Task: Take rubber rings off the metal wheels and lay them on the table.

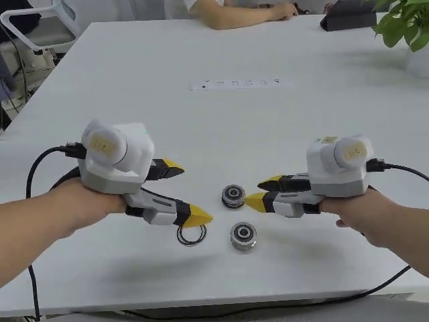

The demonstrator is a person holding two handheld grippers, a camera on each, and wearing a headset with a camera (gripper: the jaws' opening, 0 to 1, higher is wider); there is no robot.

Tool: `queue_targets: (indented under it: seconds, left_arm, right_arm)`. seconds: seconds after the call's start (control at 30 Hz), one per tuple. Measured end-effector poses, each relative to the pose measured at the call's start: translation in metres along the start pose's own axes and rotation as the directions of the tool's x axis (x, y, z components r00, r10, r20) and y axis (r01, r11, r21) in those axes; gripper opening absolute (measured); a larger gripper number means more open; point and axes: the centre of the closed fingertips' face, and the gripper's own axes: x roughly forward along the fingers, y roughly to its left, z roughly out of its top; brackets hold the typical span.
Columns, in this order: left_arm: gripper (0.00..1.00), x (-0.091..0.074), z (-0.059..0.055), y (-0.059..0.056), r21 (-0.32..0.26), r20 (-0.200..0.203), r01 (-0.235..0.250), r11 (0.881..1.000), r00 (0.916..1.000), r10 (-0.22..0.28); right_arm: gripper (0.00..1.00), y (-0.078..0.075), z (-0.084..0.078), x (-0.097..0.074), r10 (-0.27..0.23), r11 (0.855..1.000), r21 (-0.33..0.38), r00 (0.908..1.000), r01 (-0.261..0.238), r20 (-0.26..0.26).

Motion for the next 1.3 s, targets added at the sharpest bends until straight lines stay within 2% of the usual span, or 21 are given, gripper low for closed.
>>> queue_targets:
  seconds: [0.2, 0.37, 0.57, 0.8, 1.0, 1.1, 1.3]
  left_arm:
    - [0.58, 0.009, -0.001, 0.004, 0.005, -0.014, -0.002, 1.000, 0.9999, 0.002]
    - [0.52, 0.017, 0.001, 0.007, -0.012, 0.000, 0.001, 1.000, 1.0000, -0.001]
    - [0.47, 0.028, 0.000, 0.010, -0.025, -0.002, 0.010, 1.000, 0.9999, -0.010]
    - [0.41, 0.041, 0.004, 0.008, -0.037, -0.003, 0.028, 0.999, 0.9996, -0.028]
    - [0.31, 0.052, 0.007, 0.008, -0.041, -0.002, 0.034, 0.999, 0.9994, -0.034]
    - [0.28, 0.059, 0.007, 0.005, -0.039, -0.008, 0.045, 0.998, 0.9989, -0.045]
    - [0.23, 0.067, 0.004, 0.006, -0.036, -0.028, 0.045, 0.998, 0.9985, -0.046]
  right_arm:
    - [0.25, -0.004, -0.006, 0.006, 0.014, 1.000, -0.026, 0.9997, -0.014, -0.018]
    - [0.23, -0.006, -0.009, 0.011, 0.020, 0.999, -0.034, 0.9995, -0.021, -0.023]
    - [0.19, -0.006, -0.011, 0.016, 0.035, 0.998, -0.054, 0.9989, -0.036, -0.031]
    - [0.16, -0.005, -0.014, 0.021, 0.048, 0.996, -0.075, 0.9980, -0.051, -0.040]
    - [0.13, -0.003, -0.014, 0.024, 0.057, 0.994, -0.091, 0.9976, -0.060, -0.038]
    - [0.11, -0.002, -0.015, 0.025, 0.061, 0.992, -0.104, 0.9975, -0.064, -0.037]
    - [0.09, -0.001, -0.015, 0.024, 0.060, 0.991, -0.117, 0.9976, -0.064, -0.035]
